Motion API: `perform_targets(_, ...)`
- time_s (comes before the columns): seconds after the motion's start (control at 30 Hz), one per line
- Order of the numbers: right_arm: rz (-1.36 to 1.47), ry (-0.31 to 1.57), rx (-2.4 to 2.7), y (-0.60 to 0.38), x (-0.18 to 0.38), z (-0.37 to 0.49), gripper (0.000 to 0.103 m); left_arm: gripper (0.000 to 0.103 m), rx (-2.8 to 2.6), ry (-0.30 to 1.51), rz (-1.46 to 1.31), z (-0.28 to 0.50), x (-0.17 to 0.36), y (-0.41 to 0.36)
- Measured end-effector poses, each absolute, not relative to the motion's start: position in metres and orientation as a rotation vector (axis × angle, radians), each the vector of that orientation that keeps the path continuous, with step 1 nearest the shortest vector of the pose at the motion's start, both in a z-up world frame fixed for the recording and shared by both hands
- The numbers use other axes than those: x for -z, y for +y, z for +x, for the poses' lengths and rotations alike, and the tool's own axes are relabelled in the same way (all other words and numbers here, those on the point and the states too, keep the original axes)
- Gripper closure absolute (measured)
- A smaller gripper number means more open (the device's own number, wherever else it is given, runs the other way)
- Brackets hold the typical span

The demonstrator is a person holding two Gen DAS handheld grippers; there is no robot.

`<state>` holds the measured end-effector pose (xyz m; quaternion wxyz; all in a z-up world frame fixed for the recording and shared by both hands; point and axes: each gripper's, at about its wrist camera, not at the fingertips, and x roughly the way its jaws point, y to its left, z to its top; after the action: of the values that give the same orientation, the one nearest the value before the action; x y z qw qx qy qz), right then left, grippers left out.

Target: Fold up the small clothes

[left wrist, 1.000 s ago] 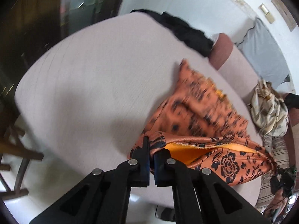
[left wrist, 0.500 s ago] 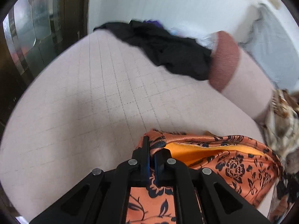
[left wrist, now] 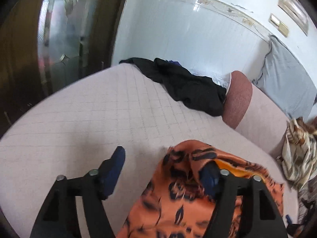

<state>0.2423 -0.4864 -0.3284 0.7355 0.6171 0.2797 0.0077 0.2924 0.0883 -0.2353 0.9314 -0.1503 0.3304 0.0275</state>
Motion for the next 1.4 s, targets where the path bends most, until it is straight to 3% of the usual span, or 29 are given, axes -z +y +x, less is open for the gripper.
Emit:
perform_targets(0.1, 1.237, 0.681, -0.015, -0.467, 0.315, 0.224, 0.019, 0.028, -0.07, 0.718, -0.255, 0.263, 0.244, 0.084)
perform_targets(0.2, 1.133, 0.742, -0.03, -0.44, 0.307, 0.209, 0.019, 0.026, -0.088, 0.646, -0.326, 0.241, 0.251, 0.097)
perform_targets(0.27, 1.099, 0.746, -0.04, -0.422, 0.305, 0.197, 0.019, 0.02, -0.112, 0.646, -0.385, 0.241, 0.251, 0.11)
perform_targets(0.4, 0.977, 0.716, -0.043, -0.388, 0.293, 0.186, 0.019, 0.02, -0.108, 0.663, -0.457, 0.248, 0.264, 0.119)
perform_targets(0.7, 0.679, 0.842, -0.273, -0.276, 0.273, 0.24, 0.021, 0.02, -0.037, 0.641, -0.474, 0.285, 0.26, 0.106)
perform_targets(0.83, 0.512, 0.94, -0.386, -0.2, 0.275, 0.295, 0.037, 0.018, -0.034, 0.613, -0.454, 0.3, 0.257, 0.1)
perform_targets(0.9, 0.444, 1.016, -0.442, -0.168, 0.283, 0.321, 0.054, 0.017, -0.051, 0.632, -0.434, 0.312, 0.259, 0.097)
perform_targets(1.0, 0.344, 1.148, -0.409, -0.13, 0.308, 0.365, 0.064, 0.017, -0.058, 0.674, -0.471, 0.324, 0.26, 0.098)
perform_targets(1.13, 0.413, 1.033, -0.258, -0.149, 0.296, 0.426, 0.065, 0.017, -0.082, 0.746, -0.45, 0.333, 0.265, 0.099)
perform_targets(1.2, 0.522, 0.964, -0.191, -0.171, 0.286, 0.445, 0.065, 0.01, -0.1, 0.818, -0.403, 0.338, 0.274, 0.097)
perform_targets(1.3, 0.565, 0.883, -0.162, -0.188, 0.269, 0.446, 0.064, 0.009, -0.162, 0.957, -0.261, 0.348, 0.293, 0.094)
perform_targets(1.4, 0.519, 0.894, -0.252, -0.176, 0.265, 0.421, 0.063, 0.009, -0.15, 0.903, -0.293, 0.339, 0.283, 0.103)
